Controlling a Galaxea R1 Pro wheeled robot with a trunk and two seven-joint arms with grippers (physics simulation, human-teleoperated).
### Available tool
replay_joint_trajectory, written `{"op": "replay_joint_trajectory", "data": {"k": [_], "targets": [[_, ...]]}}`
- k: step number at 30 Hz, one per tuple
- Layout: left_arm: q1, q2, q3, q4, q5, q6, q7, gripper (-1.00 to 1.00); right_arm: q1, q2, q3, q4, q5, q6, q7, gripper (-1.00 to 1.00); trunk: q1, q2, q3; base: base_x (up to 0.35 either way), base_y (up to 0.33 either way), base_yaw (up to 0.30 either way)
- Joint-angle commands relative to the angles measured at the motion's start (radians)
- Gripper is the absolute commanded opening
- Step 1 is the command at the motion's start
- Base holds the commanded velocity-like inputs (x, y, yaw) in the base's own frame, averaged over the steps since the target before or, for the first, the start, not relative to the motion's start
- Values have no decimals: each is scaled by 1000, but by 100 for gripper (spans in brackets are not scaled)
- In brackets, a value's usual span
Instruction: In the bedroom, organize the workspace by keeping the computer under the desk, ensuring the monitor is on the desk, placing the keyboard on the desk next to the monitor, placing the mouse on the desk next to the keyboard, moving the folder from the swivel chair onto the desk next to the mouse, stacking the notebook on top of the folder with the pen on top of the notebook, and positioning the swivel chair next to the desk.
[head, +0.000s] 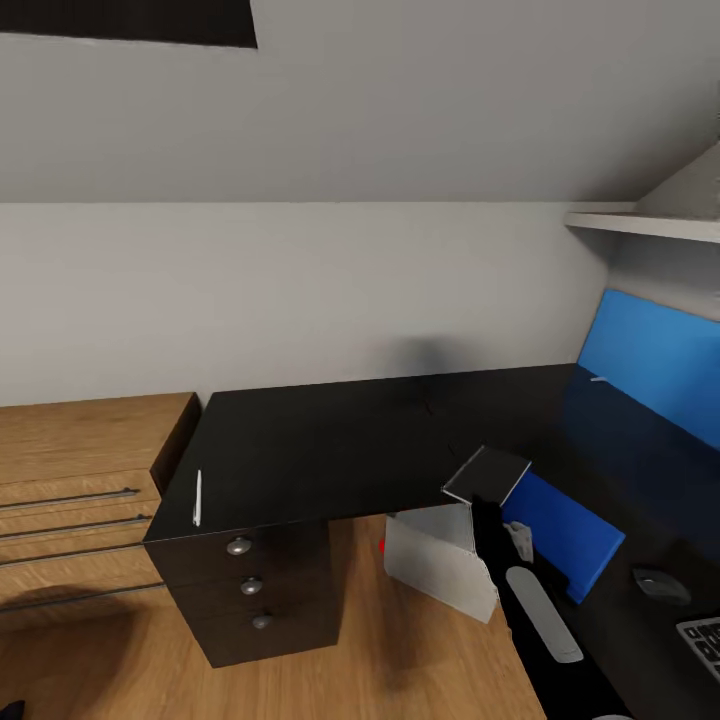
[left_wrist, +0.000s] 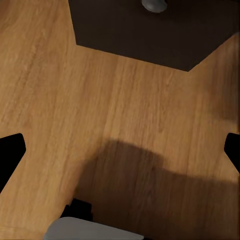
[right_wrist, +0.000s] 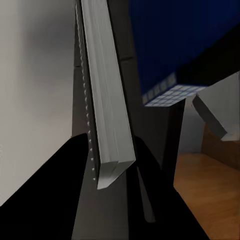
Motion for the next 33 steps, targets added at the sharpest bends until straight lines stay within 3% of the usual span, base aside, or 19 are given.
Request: {"op": "replay_joint_trajectory", "data": {"k": [1, 4, 10, 33], "targets": [[0, -5, -1, 3, 0, 1, 6, 100, 0, 5, 3, 1, -4, -4, -10, -100, 0, -1, -1, 0, 0, 0], [0, -21, 0, 20, -11, 1, 7, 100, 0, 11, 2, 3, 4, -7, -8, -100, 0, -1, -1, 0, 0, 0], [0, -27, 0, 26, -11, -10, 7, 100, 0, 14, 2, 3, 1, -9, 0, -100, 0, -1, -1, 0, 0, 0], [0, -30, 1, 27, -10, -31, 8, 100, 0, 14, 2, 3, 0, -10, 2, -100, 0, -1, -1, 0, 0, -11]]}}
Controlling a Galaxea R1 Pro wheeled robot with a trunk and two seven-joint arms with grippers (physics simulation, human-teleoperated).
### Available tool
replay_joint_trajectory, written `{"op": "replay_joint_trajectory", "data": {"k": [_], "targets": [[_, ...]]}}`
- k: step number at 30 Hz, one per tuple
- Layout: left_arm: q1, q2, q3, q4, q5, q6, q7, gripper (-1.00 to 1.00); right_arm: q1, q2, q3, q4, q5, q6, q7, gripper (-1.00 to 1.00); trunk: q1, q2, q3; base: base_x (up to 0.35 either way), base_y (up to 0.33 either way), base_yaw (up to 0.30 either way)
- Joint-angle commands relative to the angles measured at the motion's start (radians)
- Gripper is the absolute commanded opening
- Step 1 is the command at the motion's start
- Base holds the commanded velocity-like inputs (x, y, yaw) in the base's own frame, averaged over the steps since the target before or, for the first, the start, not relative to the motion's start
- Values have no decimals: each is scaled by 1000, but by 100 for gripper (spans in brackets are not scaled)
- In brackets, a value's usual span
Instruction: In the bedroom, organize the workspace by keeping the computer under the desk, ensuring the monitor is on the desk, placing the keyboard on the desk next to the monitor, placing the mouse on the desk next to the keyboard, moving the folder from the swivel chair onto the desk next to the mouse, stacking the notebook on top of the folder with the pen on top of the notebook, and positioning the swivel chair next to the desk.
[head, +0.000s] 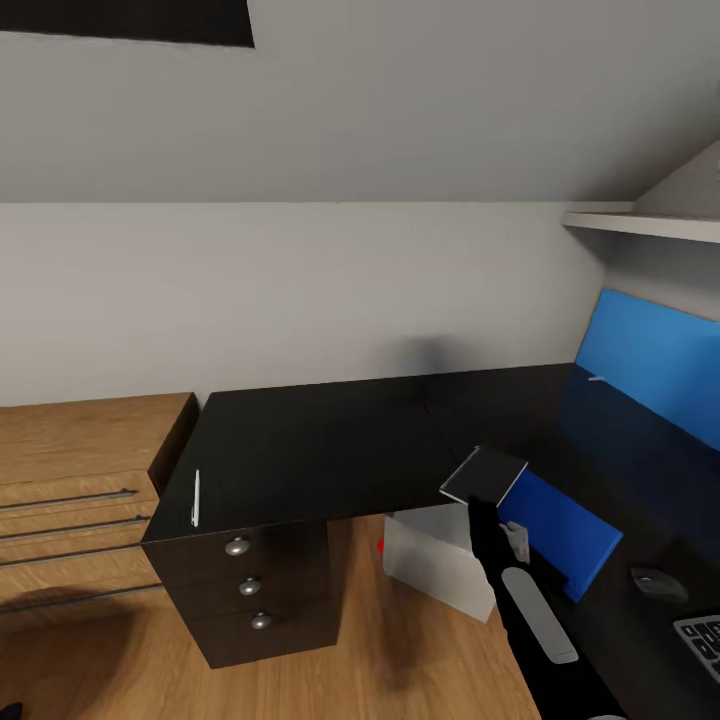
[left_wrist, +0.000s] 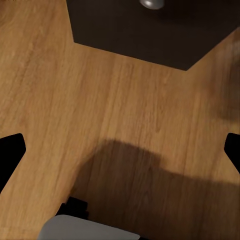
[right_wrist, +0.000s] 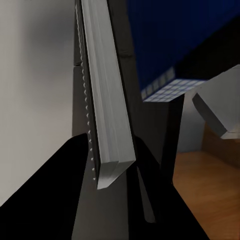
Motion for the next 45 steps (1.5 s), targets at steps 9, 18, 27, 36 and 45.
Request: {"op": "replay_joint_trajectory", "data": {"k": [9, 18, 27, 36, 45], "targets": [[0, 1, -3, -2, 8, -1, 6, 100, -1, -1, 1, -2, -10, -7, -4, -100, 0, -1, -6, 0, 0, -196], [0, 0, -3, -2, 8, -1, 7, 100, 0, -1, 1, -2, -10, -7, -4, -100, 0, -1, -11, 0, 0, -230], [0, 0, -3, -2, 8, -2, 6, 100, -1, -1, 1, -2, -10, -7, -4, -100, 0, -1, -13, 135, 0, -64], [0, 0, -4, -2, 8, -2, 6, 100, 0, 0, 1, -2, -9, -9, -4, -100, 0, -1, -13, 38, 0, -4], [0, -1, -3, -2, 7, -2, 6, 100, 0, 2, 2, -2, -9, -10, -9, -100, 0, -1, -13, 3, 0, 0]]}}
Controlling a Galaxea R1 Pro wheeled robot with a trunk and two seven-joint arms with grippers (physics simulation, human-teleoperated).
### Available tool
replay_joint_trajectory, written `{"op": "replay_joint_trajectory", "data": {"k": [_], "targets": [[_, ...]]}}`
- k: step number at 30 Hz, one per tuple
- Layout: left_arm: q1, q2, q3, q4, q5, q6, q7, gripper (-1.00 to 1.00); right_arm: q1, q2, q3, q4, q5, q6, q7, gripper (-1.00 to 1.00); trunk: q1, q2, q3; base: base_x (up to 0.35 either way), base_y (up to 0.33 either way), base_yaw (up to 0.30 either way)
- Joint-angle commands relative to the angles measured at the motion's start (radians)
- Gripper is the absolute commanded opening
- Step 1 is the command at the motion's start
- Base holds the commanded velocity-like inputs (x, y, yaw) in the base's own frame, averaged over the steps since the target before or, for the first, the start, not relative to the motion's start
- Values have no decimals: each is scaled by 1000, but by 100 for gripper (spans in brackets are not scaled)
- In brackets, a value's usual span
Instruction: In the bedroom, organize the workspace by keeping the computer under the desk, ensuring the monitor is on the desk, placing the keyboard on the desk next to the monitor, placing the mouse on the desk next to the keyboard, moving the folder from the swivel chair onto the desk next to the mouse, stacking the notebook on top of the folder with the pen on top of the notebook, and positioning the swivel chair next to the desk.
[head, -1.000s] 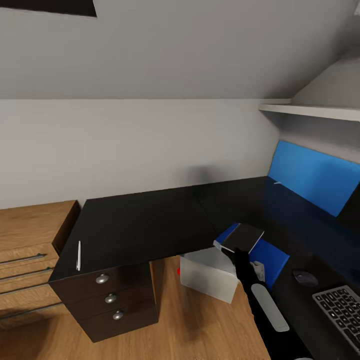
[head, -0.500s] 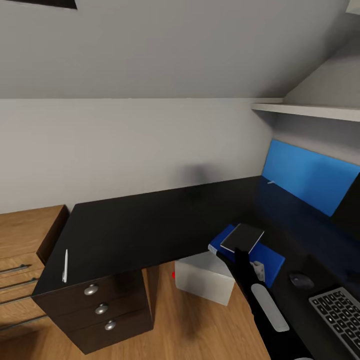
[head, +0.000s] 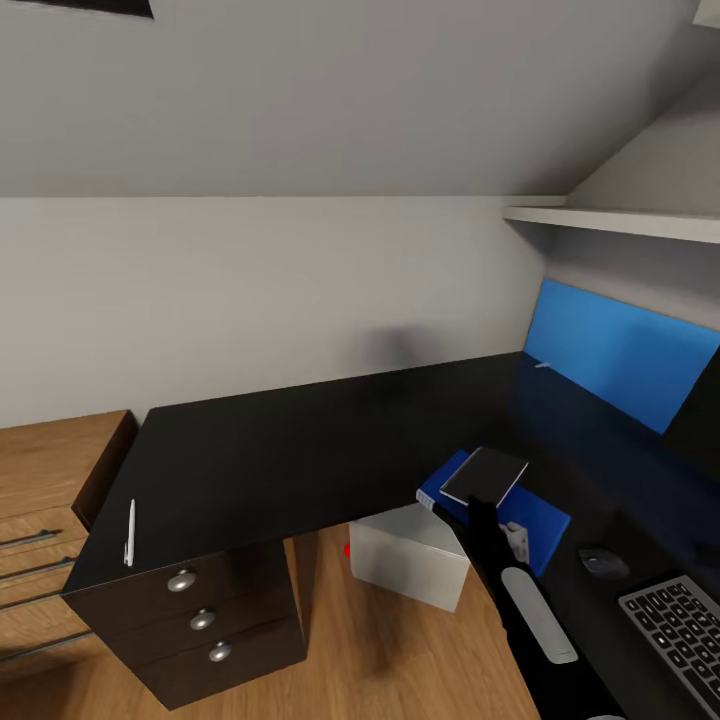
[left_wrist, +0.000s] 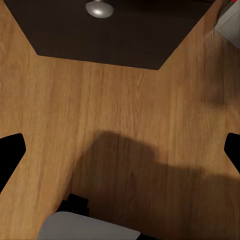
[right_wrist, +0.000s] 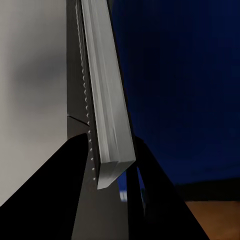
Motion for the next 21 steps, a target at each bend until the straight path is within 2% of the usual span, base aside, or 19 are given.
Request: {"op": "replay_joint_trajectory", "data": {"k": [1, 5, 9, 10, 21], "targets": [[0, 1, -4, -2, 7, -1, 7, 100, 0, 0, 3, -1, -10, -8, -4, -100, 0, -1, -1, 0, 0, 0], [0, 2, -4, -2, 6, -1, 8, 100, -1, 2, 3, -1, -10, -17, -6, -100, 0, -1, -1, 0, 0, 0], [0, 2, -4, -2, 5, -1, 7, 100, 0, 3, 5, -1, -10, -63, -7, -100, 0, -1, -1, 0, 0, 0], [0, 2, -4, -2, 5, -1, 7, 100, -1, 3, 7, -1, -6, -94, -7, -100, 0, -1, -1, 0, 0, 0], [0, 2, -4, -2, 5, -1, 7, 100, -1, 7, 8, 0, 32, -110, -10, -100, 0, -1, -1, 0, 0, 0]]}}
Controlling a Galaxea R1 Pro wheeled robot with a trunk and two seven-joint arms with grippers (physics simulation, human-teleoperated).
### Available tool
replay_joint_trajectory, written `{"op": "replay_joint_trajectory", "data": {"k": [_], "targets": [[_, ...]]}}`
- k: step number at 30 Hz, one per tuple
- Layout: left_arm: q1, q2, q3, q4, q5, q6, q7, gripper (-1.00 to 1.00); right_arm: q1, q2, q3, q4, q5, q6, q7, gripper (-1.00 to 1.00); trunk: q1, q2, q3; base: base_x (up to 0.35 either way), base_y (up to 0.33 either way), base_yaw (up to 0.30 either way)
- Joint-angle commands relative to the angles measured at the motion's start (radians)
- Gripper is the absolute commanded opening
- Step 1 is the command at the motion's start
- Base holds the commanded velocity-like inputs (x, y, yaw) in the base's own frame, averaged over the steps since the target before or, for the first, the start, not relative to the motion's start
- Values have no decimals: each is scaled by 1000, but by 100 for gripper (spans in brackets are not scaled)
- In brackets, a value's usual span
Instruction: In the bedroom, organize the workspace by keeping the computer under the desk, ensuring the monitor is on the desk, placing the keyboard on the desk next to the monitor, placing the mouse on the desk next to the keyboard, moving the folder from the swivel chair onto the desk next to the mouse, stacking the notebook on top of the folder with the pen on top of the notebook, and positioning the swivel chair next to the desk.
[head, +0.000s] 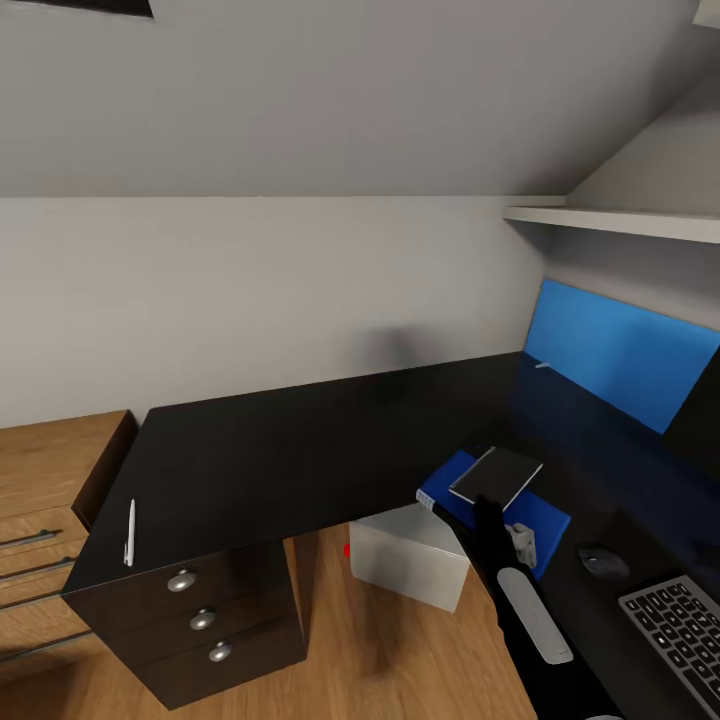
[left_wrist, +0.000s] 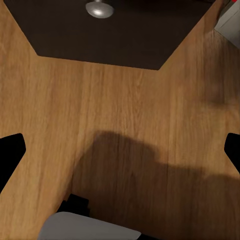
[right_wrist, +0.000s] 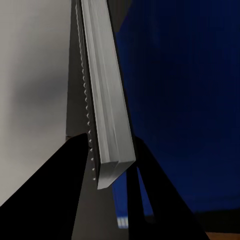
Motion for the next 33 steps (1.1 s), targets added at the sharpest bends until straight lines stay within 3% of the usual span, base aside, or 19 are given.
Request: {"op": "replay_joint_trajectory", "data": {"k": [1, 14, 15, 24, 33], "targets": [[0, 1, -4, -2, 8, -1, 7, 100, -1, 0, 3, -1, -7, -7, -4, -100, 0, -1, -1, 0, 0, 0], [0, 1, -4, -2, 8, -1, 7, 100, -1, 1, 3, -1, -5, -7, -6, -100, 0, -1, -1, 0, 0, 0], [0, 1, -4, -2, 7, -1, 7, 100, 0, 1, 3, -1, -5, -7, -6, 100, 0, -1, -1, 0, 0, 0], [0, 1, -4, -2, 6, -1, 7, 100, 0, 1, 3, -1, -5, -7, -5, 100, 0, -1, -1, 0, 0, 0], [0, 0, -4, -2, 6, 0, 7, 100, -1, 0, 2, -1, -5, -6, -2, 100, -34, 62, 27, 0, 0, 0]]}}
